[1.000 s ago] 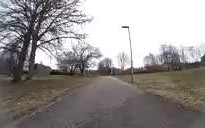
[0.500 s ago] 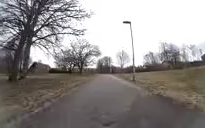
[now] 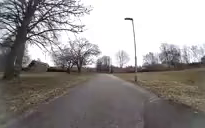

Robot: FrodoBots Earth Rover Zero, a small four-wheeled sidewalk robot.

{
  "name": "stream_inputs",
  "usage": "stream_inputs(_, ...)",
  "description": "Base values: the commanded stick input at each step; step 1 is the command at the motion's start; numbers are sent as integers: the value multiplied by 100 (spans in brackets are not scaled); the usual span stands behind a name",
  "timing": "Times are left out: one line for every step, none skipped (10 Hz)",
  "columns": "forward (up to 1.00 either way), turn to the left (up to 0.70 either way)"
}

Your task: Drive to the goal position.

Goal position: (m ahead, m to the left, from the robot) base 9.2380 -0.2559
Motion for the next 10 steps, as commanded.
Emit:
stream_inputs(100,0)
stream_inputs(100,0)
stream_inputs(100,0)
stream_inputs(100,0)
stream_inputs(100,0)
stream_inputs(100,0)
stream_inputs(100,0)
stream_inputs(100,0)
stream_inputs(100,0)
stream_inputs(100,0)
